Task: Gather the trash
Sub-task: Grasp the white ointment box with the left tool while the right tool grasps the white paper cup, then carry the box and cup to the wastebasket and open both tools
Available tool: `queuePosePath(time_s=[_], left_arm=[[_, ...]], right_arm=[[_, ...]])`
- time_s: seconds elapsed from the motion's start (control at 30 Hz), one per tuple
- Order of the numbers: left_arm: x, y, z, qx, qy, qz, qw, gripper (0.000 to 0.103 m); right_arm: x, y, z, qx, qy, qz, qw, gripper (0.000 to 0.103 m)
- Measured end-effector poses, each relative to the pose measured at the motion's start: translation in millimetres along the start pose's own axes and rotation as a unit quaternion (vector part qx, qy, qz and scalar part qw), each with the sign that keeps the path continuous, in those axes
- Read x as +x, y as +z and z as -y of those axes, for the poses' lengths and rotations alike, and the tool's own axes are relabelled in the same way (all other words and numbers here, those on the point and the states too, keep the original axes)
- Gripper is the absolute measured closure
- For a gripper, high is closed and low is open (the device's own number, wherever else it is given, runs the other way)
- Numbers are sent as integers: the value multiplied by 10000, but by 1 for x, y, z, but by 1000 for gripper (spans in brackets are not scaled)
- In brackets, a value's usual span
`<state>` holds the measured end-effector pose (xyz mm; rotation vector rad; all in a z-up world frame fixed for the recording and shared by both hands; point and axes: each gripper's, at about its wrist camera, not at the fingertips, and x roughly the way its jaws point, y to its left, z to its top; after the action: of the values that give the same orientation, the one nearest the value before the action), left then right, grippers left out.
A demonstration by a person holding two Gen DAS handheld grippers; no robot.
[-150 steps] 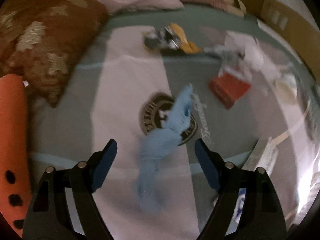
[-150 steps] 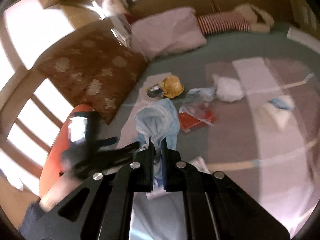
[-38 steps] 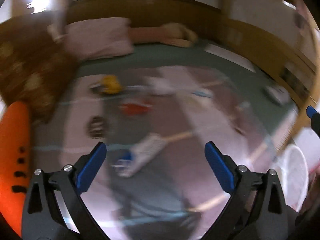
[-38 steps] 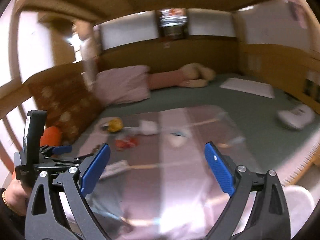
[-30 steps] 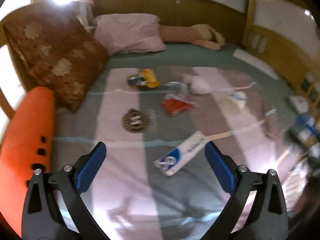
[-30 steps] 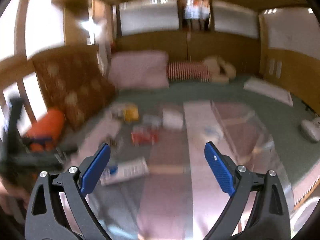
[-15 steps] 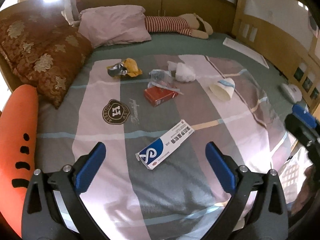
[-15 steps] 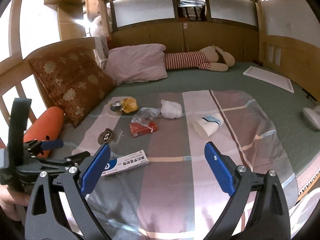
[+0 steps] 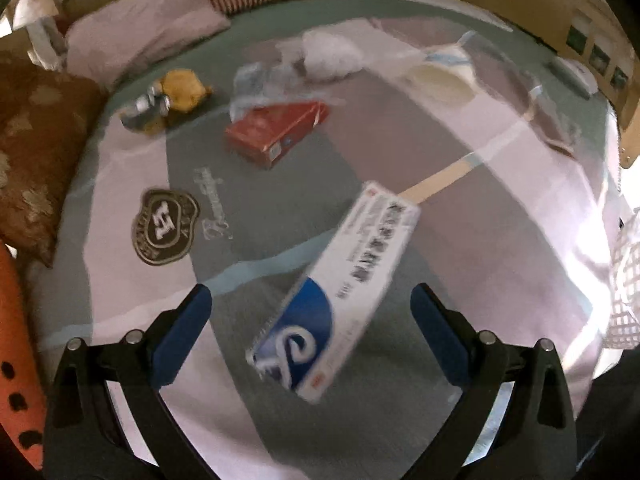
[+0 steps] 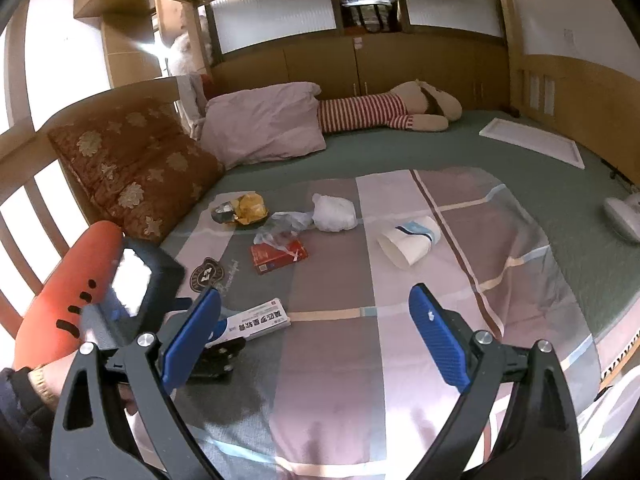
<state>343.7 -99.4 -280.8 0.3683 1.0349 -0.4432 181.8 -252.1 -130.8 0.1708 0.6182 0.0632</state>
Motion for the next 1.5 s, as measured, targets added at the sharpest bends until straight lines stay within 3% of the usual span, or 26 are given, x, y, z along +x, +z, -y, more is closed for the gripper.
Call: queuePosePath(time_s=[0.1, 0.13, 0.17, 0.2, 0.23, 0.33, 0.4, 0.53, 0.6, 0.77, 0.93, 1.07, 1.2, 1.23, 1.27, 1.37, 1.5], left_arm=[[22, -2, -9, -239, -381, -243, 9987, 5], [29, -4, -9, -262, -397, -333, 9983, 13], [32, -5, -9, -262, -352, -356, 9984, 13], [31, -5, -8, -293, -306, -226, 9988, 24], [28, -4, -8, -341, -305, -132, 9989, 45], [17, 2, -16, -801, -422, -122, 9958, 57], [-4, 7, -23, -1164, -557, 123, 9916, 58], [-74, 15, -19, -1316, -413, 921, 9861, 59], [-114, 12, -20, -1490, -348, 1326, 9793, 59], [-171, -14, -21, -1840, 188, 1978, 9626, 59], [-169, -19, -32, -1979, 225, 1899, 9614, 59], [-163, -18, -43, -2178, 99, 1807, 9591, 59], [-159, -15, -40, -2080, 61, 1735, 9626, 58], [-156, -14, -40, -2059, 50, 1713, 9635, 58], [-154, -14, -39, -2033, 43, 1682, 9646, 58], [-150, -13, -36, -2012, 29, 1629, 9659, 58], [-150, -11, -36, -2019, 27, 1650, 9654, 58]], right_arm=[[3, 0, 0, -29, -7, -41, 10000, 10], [3, 1, 1, -28, -14, -43, 10000, 10], [3, 1, 2, -32, -29, -43, 10000, 10], [5, 2, 2, -46, -50, -42, 10000, 10], [7, 4, 4, -79, -89, -42, 9999, 10], [22, 16, 12, -310, -285, -116, 9990, 10], [35, 21, 21, -390, -313, -225, 9985, 10], [76, 33, 62, -304, -200, -518, 9980, 10], [98, 38, 82, -320, -210, -665, 9970, 10], [166, 47, 104, -1321, -329, -1017, 9855, 10], [238, 48, 119, -2075, -346, -1739, 9620, 10], [272, 59, 133, -2115, -449, -1923, 9572, 10], [306, 56, 146, -1803, -318, -2327, 9552, 10], [309, 54, 149, -1595, -158, -2333, 9591, 11], [308, 53, 148, -1463, -75, -2286, 9624, 18], [292, 52, 142, -1134, 110, -1940, 9744, 19], [240, 56, 120, -686, 15, -1465, 9868, 19]])
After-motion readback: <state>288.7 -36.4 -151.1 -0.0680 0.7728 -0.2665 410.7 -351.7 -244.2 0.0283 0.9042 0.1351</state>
